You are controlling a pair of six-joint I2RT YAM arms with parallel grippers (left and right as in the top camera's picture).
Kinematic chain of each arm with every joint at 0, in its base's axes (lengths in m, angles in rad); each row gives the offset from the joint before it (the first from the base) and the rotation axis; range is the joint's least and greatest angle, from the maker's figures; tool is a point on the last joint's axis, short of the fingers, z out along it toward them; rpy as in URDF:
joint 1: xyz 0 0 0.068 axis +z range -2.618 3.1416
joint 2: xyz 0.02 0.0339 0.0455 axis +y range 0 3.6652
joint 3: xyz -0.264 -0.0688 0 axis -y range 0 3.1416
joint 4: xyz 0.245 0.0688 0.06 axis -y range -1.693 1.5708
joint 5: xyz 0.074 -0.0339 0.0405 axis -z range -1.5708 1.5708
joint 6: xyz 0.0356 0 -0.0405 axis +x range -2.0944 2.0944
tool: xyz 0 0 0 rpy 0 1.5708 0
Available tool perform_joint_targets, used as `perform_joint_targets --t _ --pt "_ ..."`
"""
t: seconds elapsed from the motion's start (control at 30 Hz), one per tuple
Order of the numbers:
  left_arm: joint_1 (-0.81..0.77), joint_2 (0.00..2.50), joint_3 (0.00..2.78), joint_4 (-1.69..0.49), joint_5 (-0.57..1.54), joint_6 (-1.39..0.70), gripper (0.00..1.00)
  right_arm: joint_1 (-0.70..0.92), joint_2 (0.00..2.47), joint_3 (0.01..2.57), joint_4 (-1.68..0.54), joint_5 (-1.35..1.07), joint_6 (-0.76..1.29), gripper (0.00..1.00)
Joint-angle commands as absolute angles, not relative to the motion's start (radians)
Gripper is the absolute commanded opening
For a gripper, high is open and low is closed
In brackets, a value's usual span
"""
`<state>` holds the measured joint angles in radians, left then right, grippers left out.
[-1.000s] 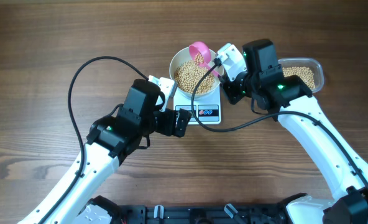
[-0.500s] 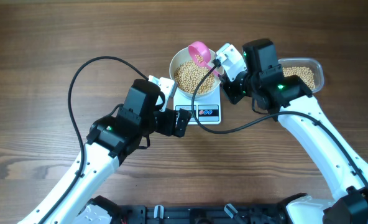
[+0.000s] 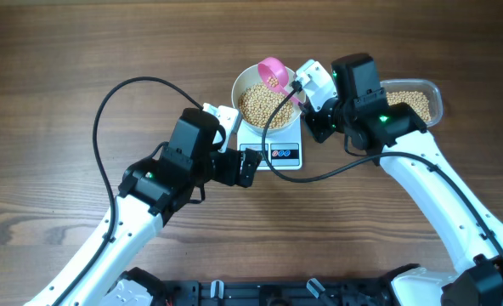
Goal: Scoop item into bowl and weigh 150g on scale
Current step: 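Tilt the scoop to add soybeans into the bowl, then move the pink scoop right back over the soybean tub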
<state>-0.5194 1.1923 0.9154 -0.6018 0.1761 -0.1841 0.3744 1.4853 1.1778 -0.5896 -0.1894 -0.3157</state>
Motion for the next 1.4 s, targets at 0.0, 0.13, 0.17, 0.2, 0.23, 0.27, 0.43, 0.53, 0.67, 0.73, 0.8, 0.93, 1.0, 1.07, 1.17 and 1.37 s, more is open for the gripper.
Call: perform_joint_targets --t 0.0,0.13,0.17,0.2,0.23,0.27,0.43,0.53,0.67,0.73,0.8,0.93,1.0,1.07,1.17,1.37 --pt "-0.524 1.193 0.915 -0.599 0.166 -0.165 1.00 0.377 1.475 1.172 -0.589 -0.180 -0.307 0.04" --pt "-0.524 1.193 0.915 -0.599 0.166 -0.165 1.00 0.377 1.475 1.172 -0.589 -0.180 -0.307 0.04" --pt "-0.524 1.193 0.915 -0.599 0.166 -0.165 1.00 0.377 1.475 1.172 -0.589 -0.180 -0.307 0.04" --pt "-0.524 1.193 0.915 -0.599 0.166 -0.165 1.00 0.377 1.475 1.172 -0.589 -0.180 -0.307 0.04" --pt "-0.524 1.193 0.915 -0.599 0.166 -0.165 1.00 0.377 1.475 1.172 -0.589 -0.180 -0.307 0.04" --pt "-0.524 1.193 0.915 -0.599 0.166 -0.165 1.00 0.377 1.475 1.172 -0.588 -0.180 -0.307 0.04" --pt "-0.524 1.193 0.915 -0.599 0.166 -0.165 1.00 0.376 1.475 1.172 -0.582 -0.180 -0.246 0.04" --pt "-0.524 1.193 0.915 -0.599 0.166 -0.165 1.00 0.361 1.475 1.172 -0.561 -0.183 -0.010 0.04" --pt "-0.524 1.193 0.915 -0.599 0.166 -0.165 1.00 0.318 1.473 1.172 -0.525 -0.287 0.008 0.04" --pt "-0.524 1.193 0.915 -0.599 0.166 -0.165 1.00 0.289 1.473 1.172 -0.525 -0.316 0.048 0.04" --pt "-0.524 1.193 0.915 -0.599 0.166 -0.165 1.00 0.253 1.468 1.172 -0.525 -0.331 0.126 0.04" --pt "-0.524 1.193 0.915 -0.599 0.166 -0.165 1.00 0.147 1.437 1.172 -0.525 -0.466 0.143 0.04" --pt "-0.524 1.193 0.915 -0.599 0.166 -0.165 1.00 0.073 1.417 1.172 -0.528 -0.516 0.187 0.04" --pt "-0.524 1.193 0.915 -0.599 0.166 -0.165 1.00 -0.015 1.399 1.172 -0.534 -0.611 0.211 0.04" --pt "-0.524 1.193 0.915 -0.599 0.166 -0.165 1.00 -0.152 1.383 1.172 -0.559 -0.727 0.212 0.05" --pt "-0.524 1.193 0.915 -0.599 0.166 -0.165 1.00 -0.305 1.383 1.172 -0.654 -0.727 0.205 0.04"
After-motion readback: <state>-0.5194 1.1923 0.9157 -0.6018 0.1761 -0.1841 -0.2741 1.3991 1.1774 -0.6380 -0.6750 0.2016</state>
